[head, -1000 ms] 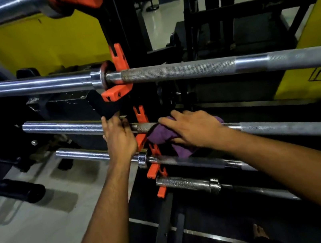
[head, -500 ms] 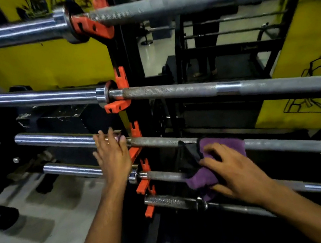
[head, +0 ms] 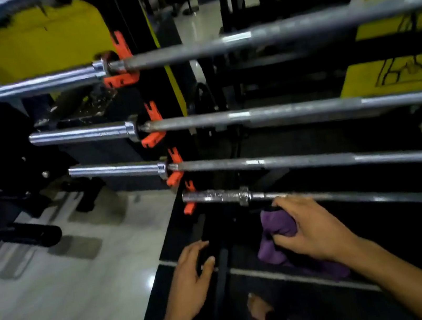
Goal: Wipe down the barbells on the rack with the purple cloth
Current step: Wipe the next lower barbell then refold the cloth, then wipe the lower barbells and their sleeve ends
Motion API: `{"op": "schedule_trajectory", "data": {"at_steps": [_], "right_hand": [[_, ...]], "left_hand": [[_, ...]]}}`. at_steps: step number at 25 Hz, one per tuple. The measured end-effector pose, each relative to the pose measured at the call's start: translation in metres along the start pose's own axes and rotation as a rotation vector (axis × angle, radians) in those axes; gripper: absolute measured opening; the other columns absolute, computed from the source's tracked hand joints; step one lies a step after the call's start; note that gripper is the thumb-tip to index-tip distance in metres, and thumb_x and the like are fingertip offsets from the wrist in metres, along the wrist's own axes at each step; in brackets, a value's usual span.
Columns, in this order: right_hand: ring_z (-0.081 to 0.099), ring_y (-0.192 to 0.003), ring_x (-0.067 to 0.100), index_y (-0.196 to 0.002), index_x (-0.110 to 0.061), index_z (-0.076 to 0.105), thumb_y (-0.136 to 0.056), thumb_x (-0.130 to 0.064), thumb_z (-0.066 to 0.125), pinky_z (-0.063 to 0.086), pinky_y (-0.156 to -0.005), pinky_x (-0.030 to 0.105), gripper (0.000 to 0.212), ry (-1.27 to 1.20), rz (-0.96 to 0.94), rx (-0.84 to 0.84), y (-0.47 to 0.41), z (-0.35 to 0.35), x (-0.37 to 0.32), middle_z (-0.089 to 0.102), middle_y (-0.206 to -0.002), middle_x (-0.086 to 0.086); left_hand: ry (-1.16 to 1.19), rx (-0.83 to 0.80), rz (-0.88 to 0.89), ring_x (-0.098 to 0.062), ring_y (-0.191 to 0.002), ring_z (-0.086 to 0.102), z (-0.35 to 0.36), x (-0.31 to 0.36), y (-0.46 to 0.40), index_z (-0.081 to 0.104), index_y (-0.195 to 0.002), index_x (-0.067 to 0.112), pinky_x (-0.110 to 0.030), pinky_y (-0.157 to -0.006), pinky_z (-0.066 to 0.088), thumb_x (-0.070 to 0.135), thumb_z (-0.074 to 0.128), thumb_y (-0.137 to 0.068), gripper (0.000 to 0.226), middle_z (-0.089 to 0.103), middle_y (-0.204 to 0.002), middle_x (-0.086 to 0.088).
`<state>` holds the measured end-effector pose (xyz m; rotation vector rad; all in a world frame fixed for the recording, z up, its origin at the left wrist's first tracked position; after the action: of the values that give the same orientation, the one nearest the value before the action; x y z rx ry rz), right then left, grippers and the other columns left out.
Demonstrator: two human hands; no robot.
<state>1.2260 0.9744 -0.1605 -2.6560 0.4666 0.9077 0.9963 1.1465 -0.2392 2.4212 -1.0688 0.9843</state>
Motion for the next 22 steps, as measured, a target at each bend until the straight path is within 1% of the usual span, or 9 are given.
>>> {"op": "schedule_trajectory", "data": {"at_steps": [2,4,6,9,11,14,18,20,22], "right_hand": [[0.06,-0.089,0.015,-0.097,-0.025,0.059,-0.065,-0.05,0.065,0.044,-0.089,0.032,0.041,-0.007,0.055,-0.027,0.044,0.025,0.015,0.065,-0.091,-0.007],[0.062,-0.084,0.017,-0.087,-0.027,0.054,-0.064,-0.043,0.072,0.047,-0.082,0.036,0.034,-0.048,0.107,-0.091,0.084,0.055,0.025,0.06,-0.082,-0.011],[0.063,-0.08,0.018,-0.081,-0.028,0.048,-0.066,-0.041,0.079,0.044,-0.074,0.034,0.036,-0.052,0.149,-0.172,0.114,0.081,0.03,0.052,-0.079,-0.014],[0.058,-0.087,0.016,-0.08,-0.03,0.049,-0.069,-0.053,0.078,0.042,-0.08,0.037,0.039,0.085,0.123,-0.306,0.154,0.114,0.018,0.051,-0.087,-0.011],[0.058,-0.088,0.015,-0.078,-0.03,0.05,-0.072,-0.054,0.076,0.043,-0.083,0.035,0.036,0.111,0.053,-0.381,0.17,0.134,0.004,0.05,-0.085,-0.013],[0.057,-0.076,0.012,-0.074,-0.027,0.045,-0.075,-0.058,0.076,0.038,-0.065,0.03,0.043,-0.012,0.082,-0.496,0.184,0.159,-0.022,0.051,-0.074,-0.014],[0.056,-0.069,0.003,-0.075,-0.026,0.051,-0.071,-0.068,0.077,0.039,-0.058,0.028,0.049,-0.087,0.193,-0.577,0.188,0.21,-0.068,0.058,-0.069,-0.014],[0.06,-0.069,0.005,-0.076,-0.023,0.059,-0.071,-0.069,0.076,0.044,-0.058,0.029,0.049,-0.098,0.182,-0.624,0.188,0.242,-0.099,0.063,-0.069,-0.011],[0.064,-0.075,0.009,-0.082,-0.022,0.067,-0.073,-0.066,0.076,0.051,-0.065,0.033,0.046,-0.064,0.146,-0.687,0.186,0.274,-0.131,0.067,-0.075,-0.008]], "left_hand": [[-0.053,-0.079,-0.027,0.01,-0.118,0.048,0.016,-0.01,0.04,0.054,-0.121,0.043,-0.003,-0.097,0.034,0.028,0.064,-0.096,0.031,0.048,-0.126,0.031],[-0.104,-0.168,-0.117,0.002,-0.116,0.052,0.035,-0.032,0.083,0.06,-0.122,0.035,-0.014,-0.1,0.038,0.028,0.065,-0.095,0.027,0.054,-0.125,0.017],[-0.133,-0.206,-0.219,-0.008,-0.116,0.054,0.043,-0.053,0.131,0.064,-0.124,0.025,-0.023,-0.101,0.04,0.029,0.066,-0.095,0.029,0.055,-0.125,0.007],[-0.136,-0.227,-0.326,-0.011,-0.116,0.056,0.043,-0.07,0.207,0.065,-0.123,0.021,-0.01,-0.096,0.035,0.03,0.067,-0.095,0.03,0.055,-0.122,0.008],[-0.112,-0.246,-0.411,-0.01,-0.114,0.056,0.038,-0.079,0.25,0.066,-0.122,0.019,0.002,-0.09,0.031,0.044,0.064,-0.09,0.04,0.055,-0.12,0.01],[-0.086,-0.257,-0.48,-0.008,-0.111,0.058,0.025,-0.097,0.295,0.066,-0.121,0.021,0.001,-0.089,0.034,0.061,0.053,-0.084,0.056,0.058,-0.118,0.01],[-0.08,-0.194,-0.578,-0.008,-0.112,0.058,-0.002,-0.129,0.348,0.063,-0.125,0.024,0.0,-0.088,0.034,0.033,0.065,-0.096,0.031,0.058,-0.121,0.009],[-0.059,-0.136,-0.615,-0.006,-0.113,0.056,-0.02,-0.154,0.38,0.062,-0.128,0.023,0.0,-0.089,0.032,0.03,0.064,-0.097,0.032,0.056,-0.123,0.009],[-0.025,-0.107,-0.649,-0.005,-0.114,0.054,-0.039,-0.179,0.415,0.06,-0.132,0.023,-0.005,-0.092,0.034,0.032,0.063,-0.097,0.035,0.054,-0.125,0.01]]}}
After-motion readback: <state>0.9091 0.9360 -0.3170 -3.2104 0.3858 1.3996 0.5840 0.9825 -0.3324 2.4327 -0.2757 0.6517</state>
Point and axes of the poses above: each hand's wrist, its own y-axis away from the middle knuckle, its own z-axis out of the palm, x = y × z, the point moved 5 cm from there along -y, towards the middle knuckle
